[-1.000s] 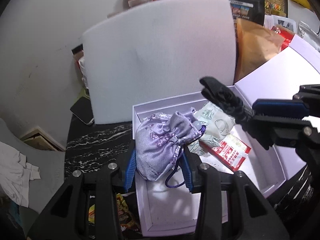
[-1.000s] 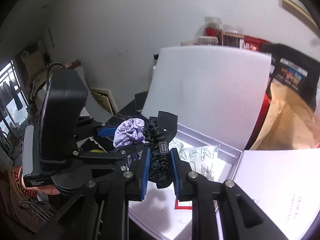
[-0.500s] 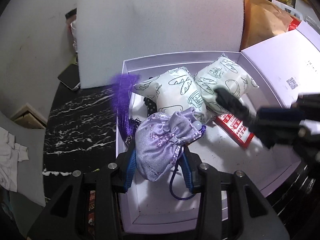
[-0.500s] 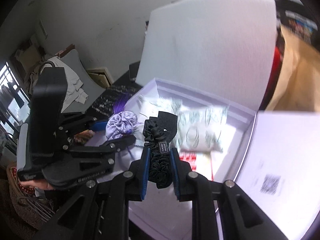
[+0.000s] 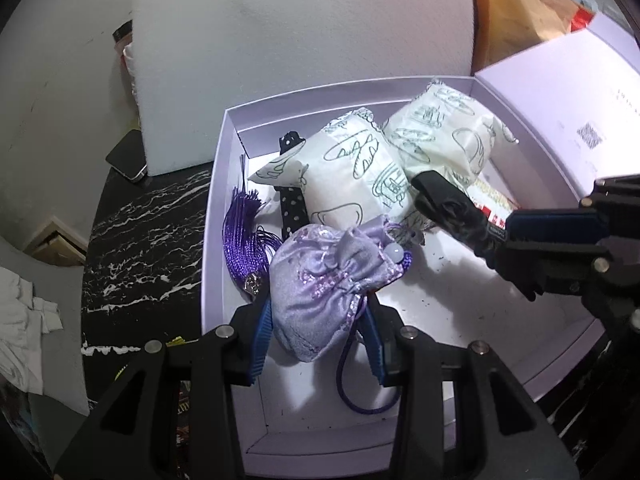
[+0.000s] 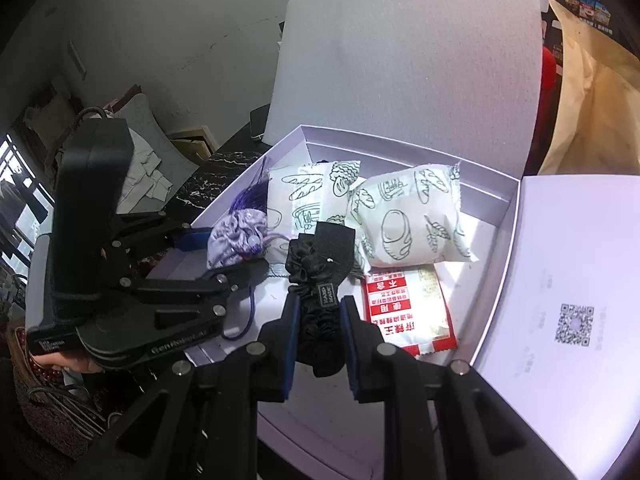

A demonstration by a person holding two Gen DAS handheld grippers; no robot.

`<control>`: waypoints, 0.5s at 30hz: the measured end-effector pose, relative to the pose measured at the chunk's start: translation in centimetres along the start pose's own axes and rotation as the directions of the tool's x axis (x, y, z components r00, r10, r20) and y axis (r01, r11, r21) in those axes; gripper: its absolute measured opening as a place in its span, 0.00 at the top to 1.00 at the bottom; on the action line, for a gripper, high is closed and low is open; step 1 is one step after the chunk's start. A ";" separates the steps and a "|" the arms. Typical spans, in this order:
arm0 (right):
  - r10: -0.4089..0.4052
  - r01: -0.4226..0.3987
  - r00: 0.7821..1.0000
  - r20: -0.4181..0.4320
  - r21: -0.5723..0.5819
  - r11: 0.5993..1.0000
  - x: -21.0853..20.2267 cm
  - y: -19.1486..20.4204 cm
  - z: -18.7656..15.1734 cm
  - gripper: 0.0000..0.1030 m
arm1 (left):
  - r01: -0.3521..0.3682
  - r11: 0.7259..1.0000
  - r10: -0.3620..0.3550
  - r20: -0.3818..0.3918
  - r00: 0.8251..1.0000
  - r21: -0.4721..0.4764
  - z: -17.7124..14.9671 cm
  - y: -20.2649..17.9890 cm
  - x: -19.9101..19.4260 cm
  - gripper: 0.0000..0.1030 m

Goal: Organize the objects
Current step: 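Open the left tool over the box while the right tool releases the scrunchie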

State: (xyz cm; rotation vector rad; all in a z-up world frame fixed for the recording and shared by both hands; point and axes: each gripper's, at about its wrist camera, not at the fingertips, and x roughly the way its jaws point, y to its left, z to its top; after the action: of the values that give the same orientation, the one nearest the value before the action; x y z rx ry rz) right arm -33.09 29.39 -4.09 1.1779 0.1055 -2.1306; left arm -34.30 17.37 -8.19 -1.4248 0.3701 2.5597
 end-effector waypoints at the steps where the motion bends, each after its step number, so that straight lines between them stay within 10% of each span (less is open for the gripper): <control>1: 0.002 -0.002 1.000 0.002 0.001 1.000 0.0 0.0 0.0 0.81 | -0.002 1.000 0.002 0.000 1.000 0.004 0.0 -0.1 0.1 0.63; 15: 0.010 -0.010 1.000 -0.004 0.029 1.000 0.5 -0.6 -0.5 0.80 | -0.022 0.998 0.021 0.033 0.999 0.052 0.1 -1.4 1.0 0.62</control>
State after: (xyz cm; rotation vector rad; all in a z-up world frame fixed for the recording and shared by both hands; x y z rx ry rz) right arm -33.28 29.81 -4.89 1.1966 0.0711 -2.1277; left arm -34.52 18.80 -9.17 -1.3670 0.4461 2.5669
